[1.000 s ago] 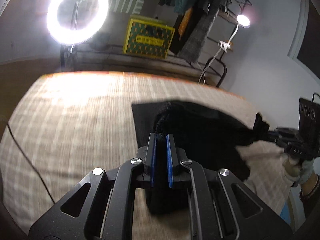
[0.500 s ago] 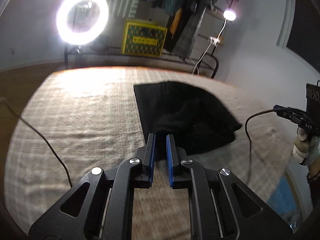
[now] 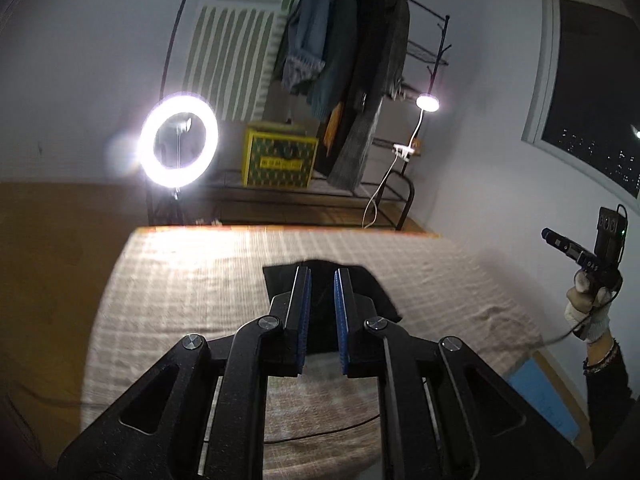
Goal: Fold large clothes
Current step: 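Open the left gripper and lift it off the folded sweater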
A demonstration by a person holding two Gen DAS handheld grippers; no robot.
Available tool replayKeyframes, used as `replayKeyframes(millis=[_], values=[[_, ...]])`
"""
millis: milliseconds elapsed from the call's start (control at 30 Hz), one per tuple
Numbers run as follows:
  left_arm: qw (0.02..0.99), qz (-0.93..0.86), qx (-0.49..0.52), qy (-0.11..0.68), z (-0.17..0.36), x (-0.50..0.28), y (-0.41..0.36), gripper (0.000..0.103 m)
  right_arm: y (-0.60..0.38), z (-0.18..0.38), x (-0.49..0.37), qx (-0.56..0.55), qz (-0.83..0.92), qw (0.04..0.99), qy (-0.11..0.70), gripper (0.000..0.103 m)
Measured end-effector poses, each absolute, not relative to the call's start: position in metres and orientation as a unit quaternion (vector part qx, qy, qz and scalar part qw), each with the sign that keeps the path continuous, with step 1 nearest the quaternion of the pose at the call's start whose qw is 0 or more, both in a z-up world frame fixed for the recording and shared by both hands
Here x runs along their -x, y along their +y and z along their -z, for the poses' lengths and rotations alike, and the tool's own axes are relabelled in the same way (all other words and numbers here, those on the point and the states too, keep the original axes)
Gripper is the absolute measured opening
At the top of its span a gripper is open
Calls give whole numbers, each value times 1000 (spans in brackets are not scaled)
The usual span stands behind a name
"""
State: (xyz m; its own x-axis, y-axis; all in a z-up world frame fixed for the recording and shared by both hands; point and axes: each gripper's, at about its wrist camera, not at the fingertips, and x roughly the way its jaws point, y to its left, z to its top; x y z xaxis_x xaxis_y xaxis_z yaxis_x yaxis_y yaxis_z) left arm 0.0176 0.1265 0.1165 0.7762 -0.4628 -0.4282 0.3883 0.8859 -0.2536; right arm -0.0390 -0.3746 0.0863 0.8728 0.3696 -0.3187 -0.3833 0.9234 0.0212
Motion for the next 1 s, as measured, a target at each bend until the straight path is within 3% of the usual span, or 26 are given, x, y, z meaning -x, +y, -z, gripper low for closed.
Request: replayKeyframes(millis=[133,400,467,533,667,1000], values=[[945,217,76,231,-163,-8,134,21,-379,-117,51,33,-184,972,141,32],[962,192,76,177,-249,20,153,22,-389,-164,54,34,-149,982,113,32],[963,195,83,168,-261,24,157,33,-393,-174,56,33,-143,984,104,32],[965,195,73,160,-261,27,154,35,-396,-177,56,30,-142,985,97,32],[956,213,66,190,-216,9,138,41,-391,-154,48,27,-163,980,115,33],[895,273,82,344,-19,-88,69,42,-318,-20,-8,60,-233,945,222,35]])
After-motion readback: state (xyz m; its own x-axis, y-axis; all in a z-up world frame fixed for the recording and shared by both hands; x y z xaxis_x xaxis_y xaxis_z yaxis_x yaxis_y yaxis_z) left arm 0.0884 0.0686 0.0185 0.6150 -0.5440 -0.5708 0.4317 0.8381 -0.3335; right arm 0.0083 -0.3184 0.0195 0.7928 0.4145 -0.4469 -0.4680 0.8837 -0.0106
